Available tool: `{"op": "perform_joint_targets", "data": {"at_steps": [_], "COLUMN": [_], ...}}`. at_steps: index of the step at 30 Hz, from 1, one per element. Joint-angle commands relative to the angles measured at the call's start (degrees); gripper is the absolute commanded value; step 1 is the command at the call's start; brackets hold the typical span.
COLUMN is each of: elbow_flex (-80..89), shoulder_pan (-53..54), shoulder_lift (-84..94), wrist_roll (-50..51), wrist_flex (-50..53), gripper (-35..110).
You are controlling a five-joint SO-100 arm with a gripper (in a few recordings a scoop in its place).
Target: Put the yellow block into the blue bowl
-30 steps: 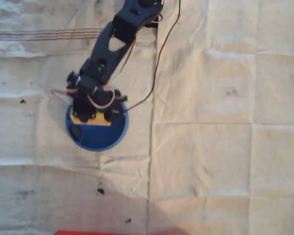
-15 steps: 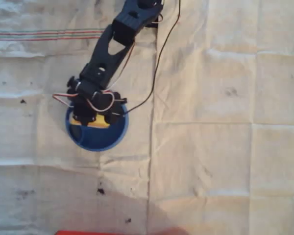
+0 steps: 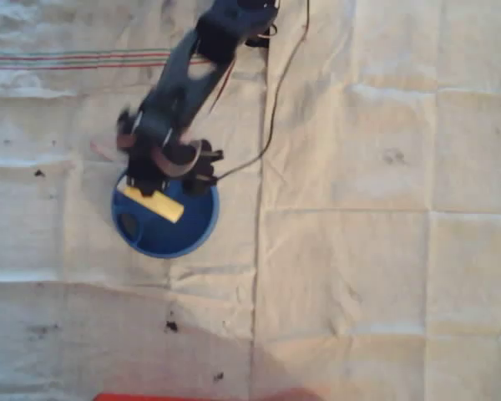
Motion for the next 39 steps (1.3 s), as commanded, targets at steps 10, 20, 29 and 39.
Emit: {"op": "perform_joint_targets", "data": {"at_steps": [10,20,29,39], "elbow_flex": [-2.8,-2.6,-2.6,20.4], "shoulder_pan": [-8.4,-20.0,-26.4,-29.6], "shoulder_lift": [24.7,32.6,38.1,54.6], "wrist_roll": [5.4,14.4,17.3,17.1], "wrist_flex": [0.4,0.4,0.5,-0.3], "gripper": [0,0,0,0]}}
